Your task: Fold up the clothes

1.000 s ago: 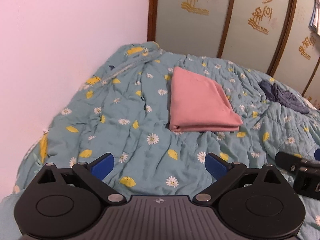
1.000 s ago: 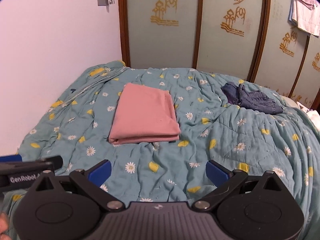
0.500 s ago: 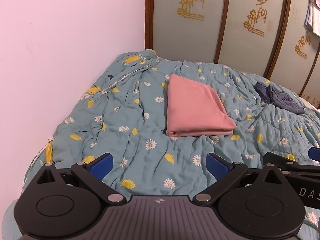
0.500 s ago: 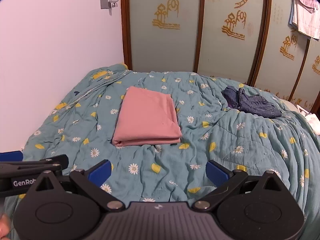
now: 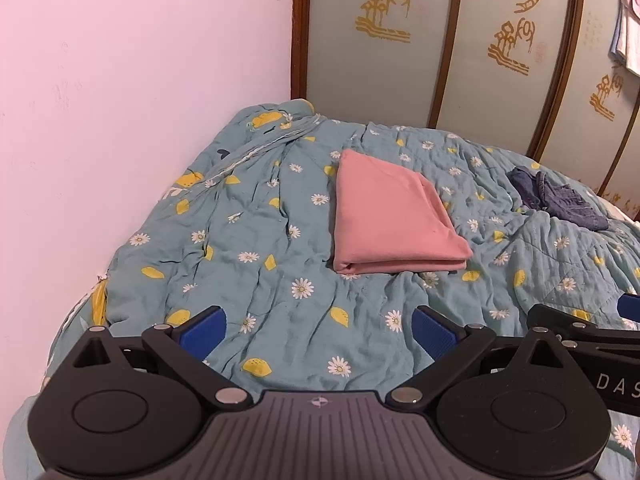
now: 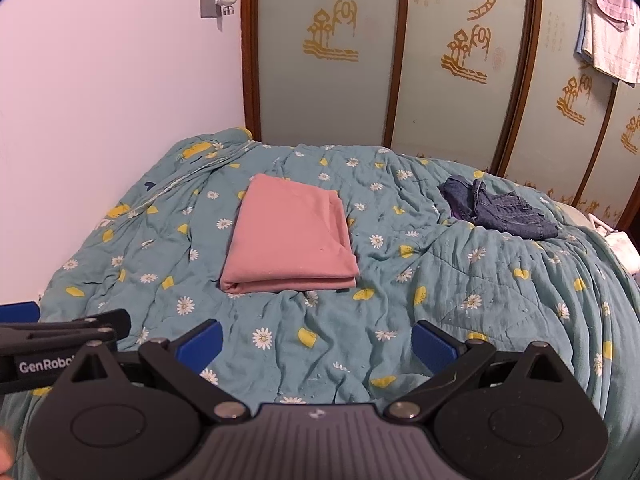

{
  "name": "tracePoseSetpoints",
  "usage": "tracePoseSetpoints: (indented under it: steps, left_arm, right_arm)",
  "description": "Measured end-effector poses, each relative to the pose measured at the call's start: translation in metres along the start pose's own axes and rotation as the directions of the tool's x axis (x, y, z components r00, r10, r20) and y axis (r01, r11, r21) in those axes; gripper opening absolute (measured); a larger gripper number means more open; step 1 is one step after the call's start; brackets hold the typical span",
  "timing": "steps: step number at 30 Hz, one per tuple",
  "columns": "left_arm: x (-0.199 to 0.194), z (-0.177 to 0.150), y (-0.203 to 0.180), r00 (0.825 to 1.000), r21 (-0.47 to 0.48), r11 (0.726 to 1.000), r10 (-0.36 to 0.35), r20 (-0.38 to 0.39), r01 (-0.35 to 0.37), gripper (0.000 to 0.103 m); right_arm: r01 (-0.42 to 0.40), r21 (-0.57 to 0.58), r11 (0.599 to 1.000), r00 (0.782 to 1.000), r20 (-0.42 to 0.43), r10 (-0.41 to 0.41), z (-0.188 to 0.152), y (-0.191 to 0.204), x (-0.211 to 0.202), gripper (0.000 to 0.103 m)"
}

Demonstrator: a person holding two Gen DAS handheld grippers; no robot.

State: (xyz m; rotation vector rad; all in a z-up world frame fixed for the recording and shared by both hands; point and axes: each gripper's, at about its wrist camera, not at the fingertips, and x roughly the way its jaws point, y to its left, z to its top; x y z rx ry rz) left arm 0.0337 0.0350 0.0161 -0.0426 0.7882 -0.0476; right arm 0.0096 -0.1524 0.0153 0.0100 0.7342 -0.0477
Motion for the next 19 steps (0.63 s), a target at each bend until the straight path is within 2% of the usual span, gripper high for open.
tracePoseSetpoints:
  steps: [19]
  left_arm:
    - [0.0023,-0.0009,0.001,1.0,-0.006,1.0,0.002,-0.011,-0.002,0.1]
  right_arm:
    - [-0.008,-0.005,1.0,1.0,-0.012,0.008,-0.0006,0.0002,0.0012,0.101]
